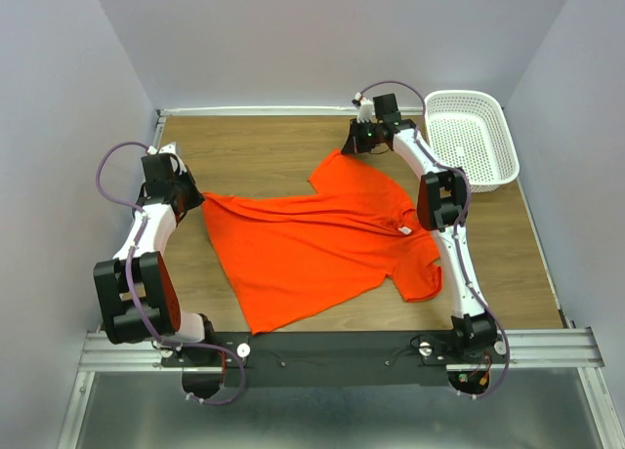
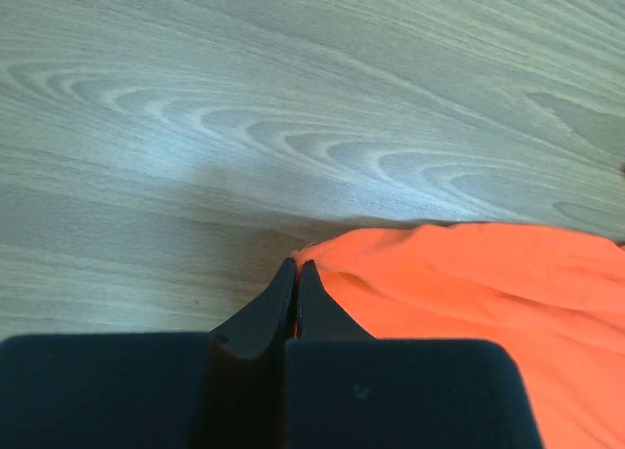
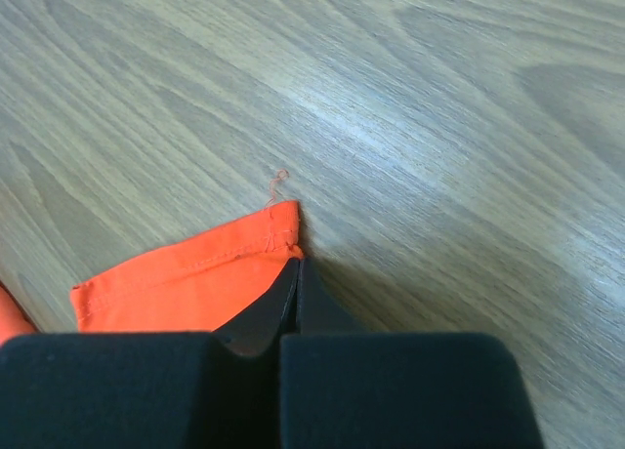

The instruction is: Fold and stack the t-shirts

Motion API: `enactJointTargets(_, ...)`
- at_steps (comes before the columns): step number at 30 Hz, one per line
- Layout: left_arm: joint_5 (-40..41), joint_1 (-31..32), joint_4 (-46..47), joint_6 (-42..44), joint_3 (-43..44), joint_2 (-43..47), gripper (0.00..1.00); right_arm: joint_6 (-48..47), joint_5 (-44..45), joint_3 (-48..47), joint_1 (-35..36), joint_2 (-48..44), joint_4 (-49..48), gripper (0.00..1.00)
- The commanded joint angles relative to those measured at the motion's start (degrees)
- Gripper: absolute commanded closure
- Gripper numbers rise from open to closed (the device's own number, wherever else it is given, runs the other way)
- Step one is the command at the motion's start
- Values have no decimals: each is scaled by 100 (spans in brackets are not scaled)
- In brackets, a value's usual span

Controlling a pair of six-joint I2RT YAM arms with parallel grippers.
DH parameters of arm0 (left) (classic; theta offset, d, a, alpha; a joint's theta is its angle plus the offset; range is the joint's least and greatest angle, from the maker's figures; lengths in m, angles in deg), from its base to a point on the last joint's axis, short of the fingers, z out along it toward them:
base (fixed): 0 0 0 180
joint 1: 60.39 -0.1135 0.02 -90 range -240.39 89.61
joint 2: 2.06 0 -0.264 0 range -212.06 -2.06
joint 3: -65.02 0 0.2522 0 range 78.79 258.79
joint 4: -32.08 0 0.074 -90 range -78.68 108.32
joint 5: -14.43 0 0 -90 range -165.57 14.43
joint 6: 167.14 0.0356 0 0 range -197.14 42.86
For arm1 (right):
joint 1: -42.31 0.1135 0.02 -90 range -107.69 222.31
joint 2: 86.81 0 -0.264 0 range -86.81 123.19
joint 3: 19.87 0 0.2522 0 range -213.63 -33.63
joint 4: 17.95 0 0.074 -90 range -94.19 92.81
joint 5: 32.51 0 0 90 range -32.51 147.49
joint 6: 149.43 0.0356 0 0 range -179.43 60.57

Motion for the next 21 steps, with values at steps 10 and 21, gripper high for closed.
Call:
enactJointTargets(10,-130,37,85,72,-69,114,100,16,176,-224,40,312,241,57)
enactJointTargets(21,-174,36,94,72,-69,105,100,34,-18,-357,58,593,153,48)
